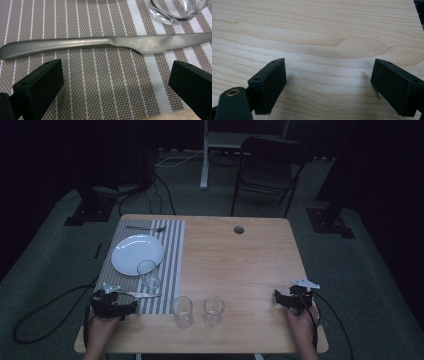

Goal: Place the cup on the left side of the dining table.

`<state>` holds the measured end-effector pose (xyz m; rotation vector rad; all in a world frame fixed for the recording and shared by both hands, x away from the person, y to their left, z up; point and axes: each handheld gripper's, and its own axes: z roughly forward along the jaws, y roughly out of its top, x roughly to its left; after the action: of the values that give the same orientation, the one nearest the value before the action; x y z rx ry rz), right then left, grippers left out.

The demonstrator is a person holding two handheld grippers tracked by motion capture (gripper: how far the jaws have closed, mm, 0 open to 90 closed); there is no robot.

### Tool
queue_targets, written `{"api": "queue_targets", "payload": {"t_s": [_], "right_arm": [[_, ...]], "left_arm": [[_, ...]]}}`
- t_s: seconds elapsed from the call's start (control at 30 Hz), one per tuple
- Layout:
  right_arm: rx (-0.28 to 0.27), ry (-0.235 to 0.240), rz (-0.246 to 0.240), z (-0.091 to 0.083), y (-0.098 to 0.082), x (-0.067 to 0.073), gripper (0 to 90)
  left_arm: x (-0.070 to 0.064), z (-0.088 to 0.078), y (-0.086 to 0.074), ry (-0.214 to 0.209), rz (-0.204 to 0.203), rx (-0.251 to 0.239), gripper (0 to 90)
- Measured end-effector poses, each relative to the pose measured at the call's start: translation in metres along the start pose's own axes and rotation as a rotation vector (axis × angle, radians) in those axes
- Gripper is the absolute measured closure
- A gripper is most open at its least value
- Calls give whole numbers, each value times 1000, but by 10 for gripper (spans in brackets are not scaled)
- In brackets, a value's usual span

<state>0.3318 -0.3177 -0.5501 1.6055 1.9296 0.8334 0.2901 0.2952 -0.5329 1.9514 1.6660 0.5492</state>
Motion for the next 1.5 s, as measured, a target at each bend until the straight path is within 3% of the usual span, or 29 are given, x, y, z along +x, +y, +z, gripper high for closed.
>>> {"api": "queue_targets", "payload": {"t_s": [0.23, 0.47, 0.57, 1.0, 1.37, 1.5], "right_arm": [[0, 0, 0, 0, 0, 0, 126], [0, 0, 0, 0, 0, 0, 126], [0, 0, 0, 0, 0, 0, 126], [-1, -4, 3, 0, 0, 0, 125], [-1, -4, 3, 0, 0, 0, 125], [-1, -4, 4, 0, 0, 0, 125]], "left_arm": [[6, -4, -6, 15, -28, -28, 4], [8, -3, -15, 47, -13, -18, 4], [8, -4, -16, 47, -10, -17, 4], [12, -7, -30, 34, 12, -92, 3], [11, -7, -30, 39, 7, -93, 4], [9, -7, -31, 59, -13, -94, 4]]}}
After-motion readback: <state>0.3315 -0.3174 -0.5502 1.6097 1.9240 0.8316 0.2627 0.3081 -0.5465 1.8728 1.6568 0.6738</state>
